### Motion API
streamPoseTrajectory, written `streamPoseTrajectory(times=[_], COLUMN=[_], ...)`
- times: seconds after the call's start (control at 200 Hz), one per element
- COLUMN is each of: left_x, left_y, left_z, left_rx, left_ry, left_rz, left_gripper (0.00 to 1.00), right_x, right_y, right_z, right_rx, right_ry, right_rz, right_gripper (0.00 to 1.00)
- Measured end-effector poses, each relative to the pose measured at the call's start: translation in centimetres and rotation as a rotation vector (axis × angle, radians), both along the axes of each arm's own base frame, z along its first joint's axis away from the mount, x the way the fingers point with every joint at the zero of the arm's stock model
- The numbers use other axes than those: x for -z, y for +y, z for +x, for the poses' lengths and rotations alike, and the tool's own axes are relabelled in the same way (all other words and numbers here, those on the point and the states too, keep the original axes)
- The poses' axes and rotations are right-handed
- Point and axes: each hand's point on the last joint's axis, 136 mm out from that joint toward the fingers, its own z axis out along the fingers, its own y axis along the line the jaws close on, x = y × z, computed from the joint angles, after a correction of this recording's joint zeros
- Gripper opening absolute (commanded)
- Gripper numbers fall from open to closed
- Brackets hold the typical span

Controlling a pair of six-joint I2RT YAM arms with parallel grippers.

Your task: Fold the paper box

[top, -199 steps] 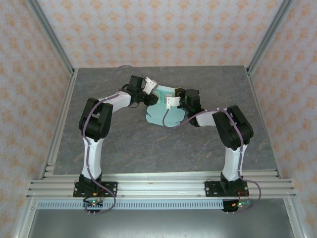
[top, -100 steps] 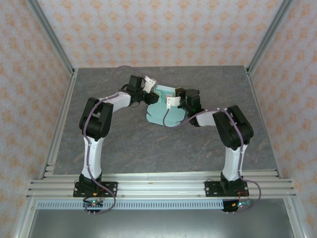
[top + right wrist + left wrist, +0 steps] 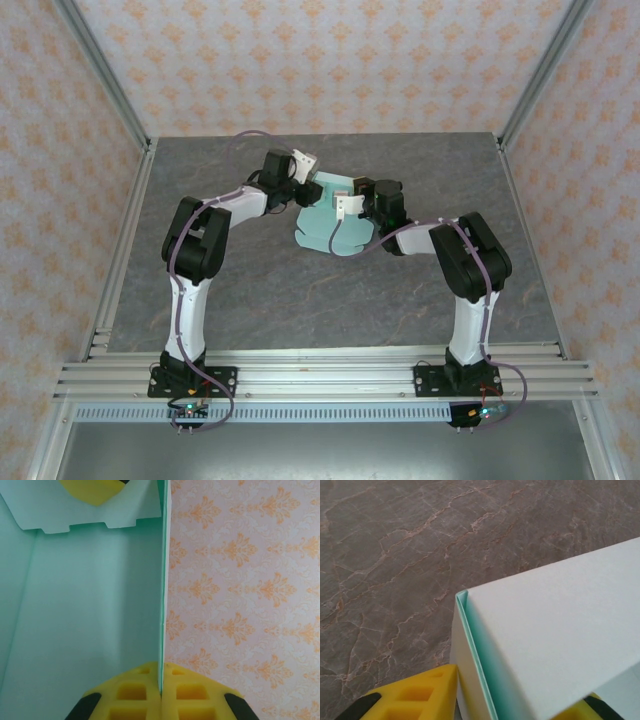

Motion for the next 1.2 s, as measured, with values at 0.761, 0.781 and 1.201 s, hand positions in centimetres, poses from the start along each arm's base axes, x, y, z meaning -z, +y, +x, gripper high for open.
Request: streamPoseTrajectory(times=[0.761, 0.781, 1.201], left_x=[0.8, 0.8, 0.7], left_y=[1.2, 1.3, 2.6], left_z=[0.9, 0.9, 0.1], left_rx=[-0.369, -0.380, -0.559], left_ry=[-0.066, -0.064, -0.014], left_rz=[0.219, 0.223, 0.266], left_gripper=[0.19, 0.19, 0.15], right_x=[0.2, 0.2, 0.3], right_y=[0.7, 0.7, 1.6], right_z=[-0.3, -0.3, -0.8], right_rx=[-0.004, -0.004, -0.014], right_ry=[0.016, 0.016, 0.026], right_rz=[0.019, 0.019, 0.023], right_gripper=[0.00, 0.00, 0.00])
